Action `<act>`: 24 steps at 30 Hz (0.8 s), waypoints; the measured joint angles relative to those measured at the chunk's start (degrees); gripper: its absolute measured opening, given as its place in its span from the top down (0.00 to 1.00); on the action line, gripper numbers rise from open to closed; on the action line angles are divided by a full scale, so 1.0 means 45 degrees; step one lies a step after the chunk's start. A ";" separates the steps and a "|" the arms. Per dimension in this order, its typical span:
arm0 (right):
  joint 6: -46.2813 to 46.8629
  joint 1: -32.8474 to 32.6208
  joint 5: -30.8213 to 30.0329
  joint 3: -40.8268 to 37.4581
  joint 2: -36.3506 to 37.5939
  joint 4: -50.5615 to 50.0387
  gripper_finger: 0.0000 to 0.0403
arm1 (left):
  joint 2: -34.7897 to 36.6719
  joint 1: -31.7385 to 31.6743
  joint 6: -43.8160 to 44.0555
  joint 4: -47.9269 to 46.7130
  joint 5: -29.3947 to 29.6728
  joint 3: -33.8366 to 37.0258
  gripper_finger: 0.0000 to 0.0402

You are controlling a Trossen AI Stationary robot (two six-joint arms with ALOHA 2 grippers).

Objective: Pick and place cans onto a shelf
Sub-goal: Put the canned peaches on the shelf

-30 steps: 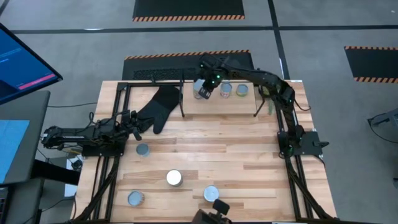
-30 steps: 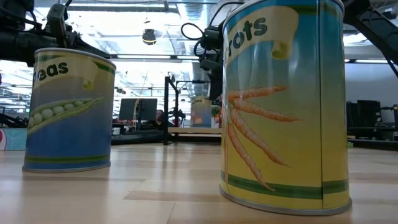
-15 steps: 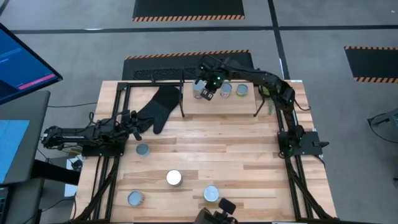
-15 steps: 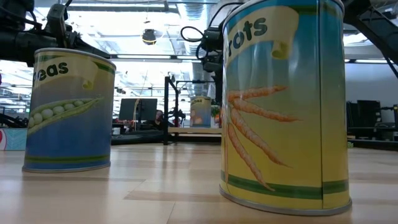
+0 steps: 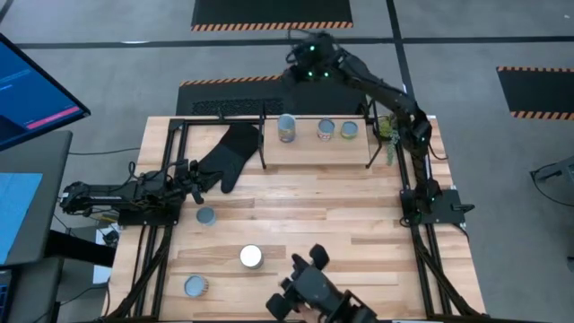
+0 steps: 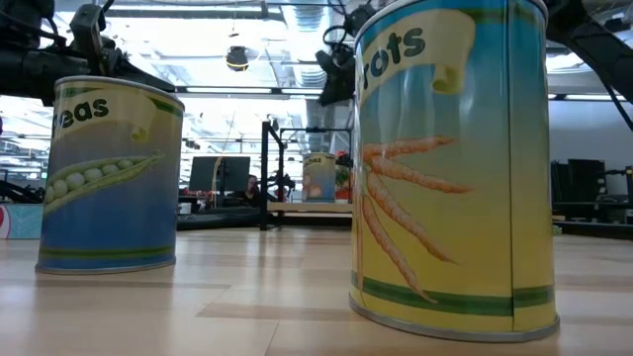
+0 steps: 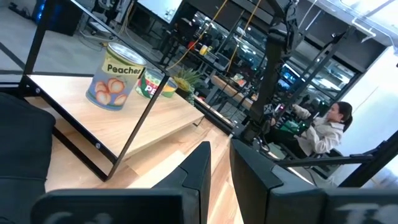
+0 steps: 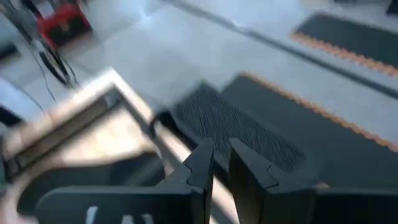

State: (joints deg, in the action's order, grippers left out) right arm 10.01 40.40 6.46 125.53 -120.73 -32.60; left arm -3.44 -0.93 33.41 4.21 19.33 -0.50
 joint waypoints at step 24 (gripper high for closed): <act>-0.0586 0.0115 -0.0036 -0.0032 -0.1490 -0.4975 0.83 | -0.0010 -0.0003 0.0042 -0.0001 0.0035 -0.0004 0.88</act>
State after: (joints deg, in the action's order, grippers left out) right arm 7.38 40.92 6.30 125.38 -127.44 -54.99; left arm -3.49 -0.94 33.60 4.20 19.49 -0.51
